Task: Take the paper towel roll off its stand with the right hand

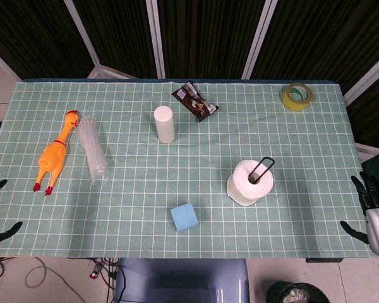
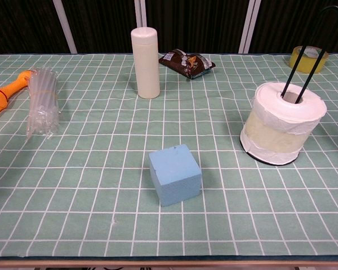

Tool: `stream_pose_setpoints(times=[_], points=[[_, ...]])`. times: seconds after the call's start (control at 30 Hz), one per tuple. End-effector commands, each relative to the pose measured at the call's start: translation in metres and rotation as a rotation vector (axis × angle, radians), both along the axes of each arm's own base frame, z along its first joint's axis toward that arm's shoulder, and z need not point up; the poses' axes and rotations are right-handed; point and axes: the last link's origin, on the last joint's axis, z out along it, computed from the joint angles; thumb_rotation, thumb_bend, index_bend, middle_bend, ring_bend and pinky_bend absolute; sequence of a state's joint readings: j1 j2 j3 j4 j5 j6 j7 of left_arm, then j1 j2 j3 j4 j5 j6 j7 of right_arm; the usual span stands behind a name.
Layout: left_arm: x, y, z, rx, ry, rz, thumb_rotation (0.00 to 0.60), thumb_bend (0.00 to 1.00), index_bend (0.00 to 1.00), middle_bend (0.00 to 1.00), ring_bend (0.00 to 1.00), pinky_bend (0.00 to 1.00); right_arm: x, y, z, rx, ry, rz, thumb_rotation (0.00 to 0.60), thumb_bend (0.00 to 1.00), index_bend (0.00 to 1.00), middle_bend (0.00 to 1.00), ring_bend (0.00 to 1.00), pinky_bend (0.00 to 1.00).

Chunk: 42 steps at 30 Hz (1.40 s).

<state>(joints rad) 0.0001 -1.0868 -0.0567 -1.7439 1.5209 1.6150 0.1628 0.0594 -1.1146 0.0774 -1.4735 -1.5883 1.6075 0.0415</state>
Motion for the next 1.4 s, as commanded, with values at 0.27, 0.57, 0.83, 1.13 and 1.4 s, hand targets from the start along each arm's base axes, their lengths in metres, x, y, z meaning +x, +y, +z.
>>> stream_pose_setpoints(times=[0.27, 0.57, 0.83, 1.13, 1.4], points=[[0.001, -0.001, 0.0, 0.002, 0.002, -0.005, 0.6, 0.05, 0.14, 0.04, 0.0, 0.0, -0.001, 0.0, -0.002, 0.013, 0.002, -0.003, 0.6, 0.0, 0.01, 0.0, 0.0, 0.0], [0.001, -0.001, -0.001, -0.006, 0.004, -0.004, 0.6, 0.05, 0.14, 0.04, 0.0, 0.0, 0.0, 0.001, -0.001, 0.017, -0.014, -0.009, 0.6, 0.0, 0.01, 0.0, 0.0, 0.0], [0.002, -0.003, -0.001, -0.002, 0.003, -0.009, 0.6, 0.05, 0.14, 0.04, 0.0, 0.0, 0.0, 0.003, -0.003, 0.043, -0.02, -0.024, 0.6, 0.0, 0.01, 0.0, 0.0, 0.0], [0.002, -0.005, 0.003, 0.015, -0.006, -0.009, 0.6, 0.05, 0.14, 0.04, 0.0, 0.0, 0.014, -0.003, -0.025, 0.214, -0.365, -0.099, 0.6, 0.0, 0.01, 0.0, 0.0, 0.0], [0.004, -0.005, 0.0, 0.006, 0.003, -0.011, 0.6, 0.05, 0.14, 0.04, 0.0, 0.0, 0.026, -0.042, -0.053, 0.384, -0.786, -0.161, 0.6, 0.0, 0.0, 0.0, 0.0, 0.0]])
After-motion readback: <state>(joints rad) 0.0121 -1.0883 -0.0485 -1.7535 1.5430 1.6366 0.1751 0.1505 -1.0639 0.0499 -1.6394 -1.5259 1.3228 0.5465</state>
